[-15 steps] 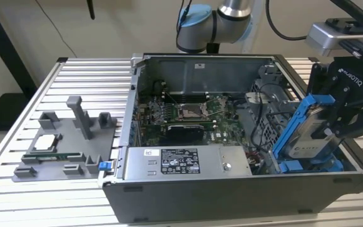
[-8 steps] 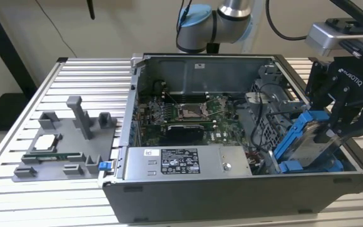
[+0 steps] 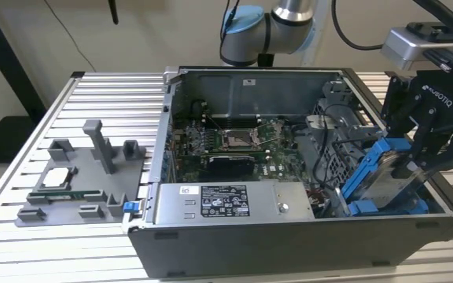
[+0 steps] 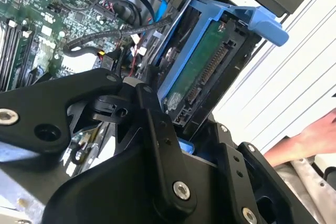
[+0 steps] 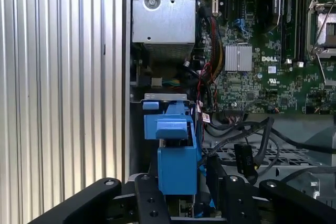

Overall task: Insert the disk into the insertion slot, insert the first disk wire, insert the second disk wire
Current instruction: 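Insert the disk into the insertion slot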

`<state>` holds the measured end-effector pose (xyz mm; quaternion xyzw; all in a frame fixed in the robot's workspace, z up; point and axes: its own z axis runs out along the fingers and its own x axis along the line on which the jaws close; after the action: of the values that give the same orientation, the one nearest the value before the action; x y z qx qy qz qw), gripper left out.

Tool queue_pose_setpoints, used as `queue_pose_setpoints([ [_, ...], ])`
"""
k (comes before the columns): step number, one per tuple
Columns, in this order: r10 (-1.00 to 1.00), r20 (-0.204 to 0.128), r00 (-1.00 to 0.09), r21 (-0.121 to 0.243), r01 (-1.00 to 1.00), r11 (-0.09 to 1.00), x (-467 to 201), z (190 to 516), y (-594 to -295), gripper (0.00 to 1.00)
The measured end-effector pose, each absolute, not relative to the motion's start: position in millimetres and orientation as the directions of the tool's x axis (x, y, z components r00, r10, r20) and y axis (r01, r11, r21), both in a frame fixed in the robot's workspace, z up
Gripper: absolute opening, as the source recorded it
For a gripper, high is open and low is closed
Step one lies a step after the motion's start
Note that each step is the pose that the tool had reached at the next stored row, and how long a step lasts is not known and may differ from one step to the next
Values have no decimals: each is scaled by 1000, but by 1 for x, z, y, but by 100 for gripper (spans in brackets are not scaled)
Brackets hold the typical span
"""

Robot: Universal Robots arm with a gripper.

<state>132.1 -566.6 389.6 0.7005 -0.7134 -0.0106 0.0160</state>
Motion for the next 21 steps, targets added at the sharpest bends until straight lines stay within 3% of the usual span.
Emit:
queue_pose_setpoints([
  [1,-1000,8,-18,38,-999,18,132,390,-567,0],
  [2,-1000,8,-18,38,-999,18,132,390,-567,100],
  [10,-1000,6,-18,38,-999,19,129,389,-566,100],
  [11,-1000,5,-19,38,-999,19,129,389,-566,0],
  [21,-1000,4,-19,38,-999,19,128,389,-566,0],
])
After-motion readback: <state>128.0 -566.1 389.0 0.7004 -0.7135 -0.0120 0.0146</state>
